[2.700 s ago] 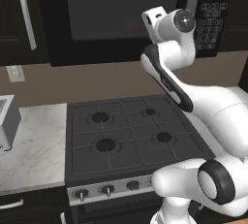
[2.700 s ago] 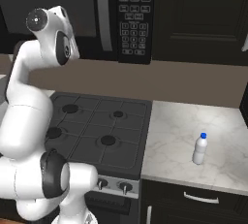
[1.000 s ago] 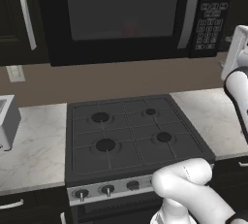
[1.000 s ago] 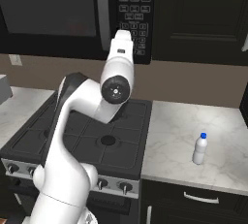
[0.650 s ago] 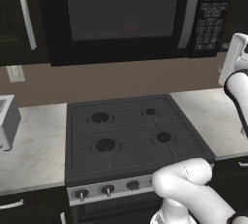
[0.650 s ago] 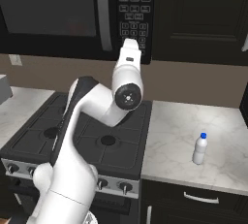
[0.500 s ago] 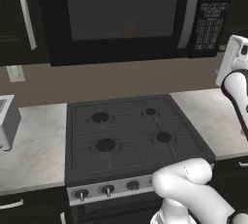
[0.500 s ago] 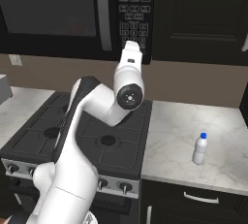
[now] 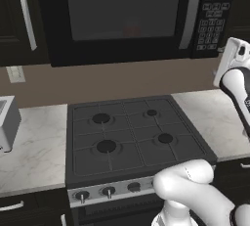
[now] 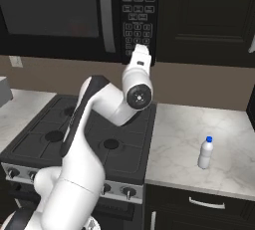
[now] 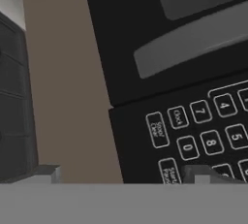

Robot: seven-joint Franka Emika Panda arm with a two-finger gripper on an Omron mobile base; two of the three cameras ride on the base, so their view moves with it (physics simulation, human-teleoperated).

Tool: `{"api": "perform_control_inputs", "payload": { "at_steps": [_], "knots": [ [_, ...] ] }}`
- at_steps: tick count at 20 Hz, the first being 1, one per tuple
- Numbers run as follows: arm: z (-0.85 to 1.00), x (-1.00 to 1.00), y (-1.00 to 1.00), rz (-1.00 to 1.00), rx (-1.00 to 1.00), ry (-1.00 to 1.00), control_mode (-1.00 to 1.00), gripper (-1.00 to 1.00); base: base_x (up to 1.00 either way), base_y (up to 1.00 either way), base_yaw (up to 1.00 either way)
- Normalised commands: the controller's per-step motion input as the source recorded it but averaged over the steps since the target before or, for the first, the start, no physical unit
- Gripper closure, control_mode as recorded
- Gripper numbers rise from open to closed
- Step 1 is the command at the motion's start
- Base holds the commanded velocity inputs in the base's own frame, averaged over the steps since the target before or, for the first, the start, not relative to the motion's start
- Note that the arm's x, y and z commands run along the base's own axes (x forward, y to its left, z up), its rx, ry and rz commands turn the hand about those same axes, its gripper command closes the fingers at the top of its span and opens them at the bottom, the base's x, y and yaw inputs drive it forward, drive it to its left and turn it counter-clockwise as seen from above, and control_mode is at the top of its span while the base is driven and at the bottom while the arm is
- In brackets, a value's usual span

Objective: Place the microwavable item in the microwave. Then, close the microwave door and press the start button.

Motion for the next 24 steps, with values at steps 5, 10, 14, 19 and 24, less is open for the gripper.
{"api": "perform_control_inputs", "payload": {
  "at_steps": [5,10,14,19,24],
  "knots": [
    [-0.05,0.22,-0.07,0.00,0.06,0.08,-1.00,-1.00,0.00,0.00,0.00],
    [-0.13,0.26,0.00,0.00,0.04,0.09,-1.00,-1.00,0.00,0.00,0.00],
    [-0.12,0.25,-0.01,0.00,0.04,0.06,-1.00,-1.00,0.00,0.00,0.00],
    [-0.01,0.13,-0.11,0.00,0.06,0.01,-1.00,-1.00,0.00,0.00,0.00],
    [0.00,0.00,-0.13,0.00,0.04,0.00,-1.00,-1.00,0.00,0.00,0.00]
  ]
}}
